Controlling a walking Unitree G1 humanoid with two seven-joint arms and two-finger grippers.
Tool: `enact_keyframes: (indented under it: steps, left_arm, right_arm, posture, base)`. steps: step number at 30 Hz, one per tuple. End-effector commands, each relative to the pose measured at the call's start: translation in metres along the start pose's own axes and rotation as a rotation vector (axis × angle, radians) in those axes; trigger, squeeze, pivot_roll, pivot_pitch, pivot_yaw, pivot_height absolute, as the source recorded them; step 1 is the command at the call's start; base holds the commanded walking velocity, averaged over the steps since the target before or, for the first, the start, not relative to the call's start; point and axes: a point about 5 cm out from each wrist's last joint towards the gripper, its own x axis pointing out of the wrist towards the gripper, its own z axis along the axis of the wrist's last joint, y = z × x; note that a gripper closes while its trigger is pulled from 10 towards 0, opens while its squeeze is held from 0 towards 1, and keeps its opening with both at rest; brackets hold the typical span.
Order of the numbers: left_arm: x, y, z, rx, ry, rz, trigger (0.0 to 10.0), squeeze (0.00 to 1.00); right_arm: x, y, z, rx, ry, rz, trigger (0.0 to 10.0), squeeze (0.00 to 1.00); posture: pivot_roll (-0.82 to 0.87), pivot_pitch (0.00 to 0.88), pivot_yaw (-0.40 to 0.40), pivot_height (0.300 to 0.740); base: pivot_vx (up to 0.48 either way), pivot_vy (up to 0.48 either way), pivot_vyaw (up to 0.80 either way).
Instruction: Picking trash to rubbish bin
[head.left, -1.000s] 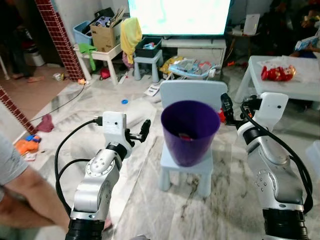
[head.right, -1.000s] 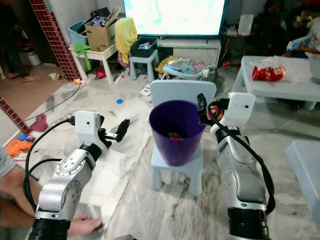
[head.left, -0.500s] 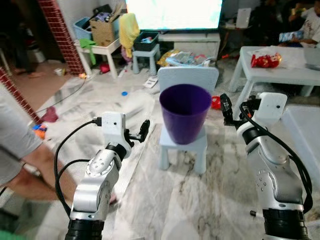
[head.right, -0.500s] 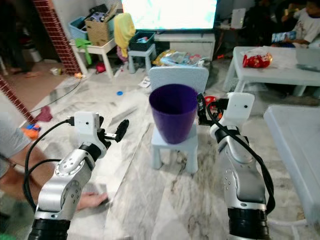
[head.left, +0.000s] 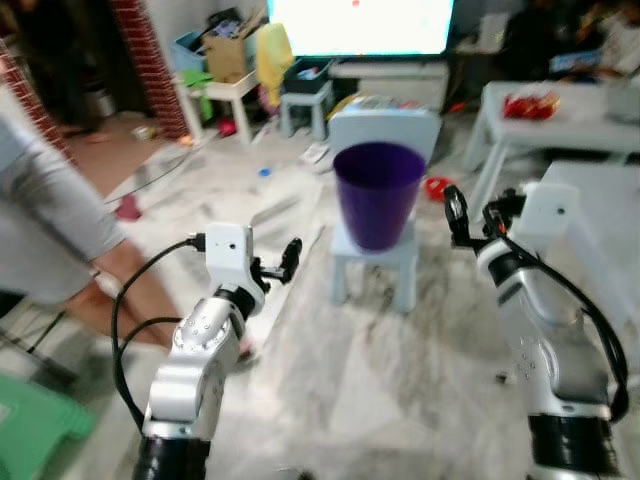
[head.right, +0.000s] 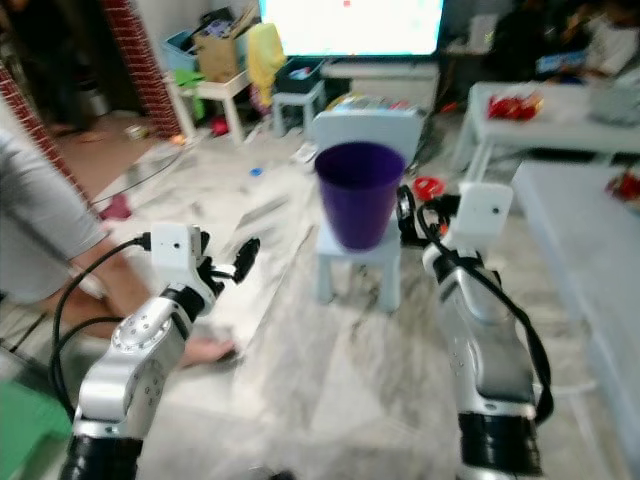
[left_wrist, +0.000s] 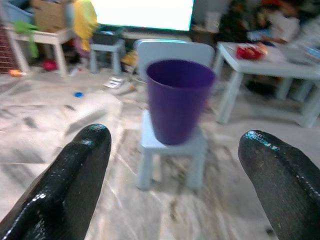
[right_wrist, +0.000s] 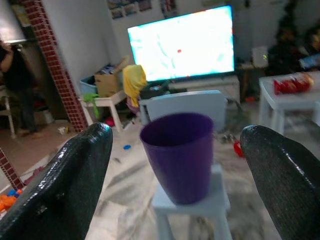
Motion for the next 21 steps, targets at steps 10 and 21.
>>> enact_keyframes:
  steps: [10,21]
  left_arm:
    - [0.0010,0.0043,0.0071,0.004,-0.040,0.000,10.0,0.00]
    - [0.0012,0.0065,0.0070,-0.018,-0.045,0.006,10.0,0.00]
  right_arm:
    - [0.0020,0.0010,0.0052,0.000,-0.009,-0.003,10.0,0.00]
    - [0.0027,0.0008,0.0057,-0.008,-0.008,0.000,10.0,0.00]
  posture:
    - [0.00,0.000,0.046,0.740]
    - [0.00,0.000,0.044,0.740]
  base:
    - [0.000,0.000,-0.46]
    - [0.000,0.000,-0.80]
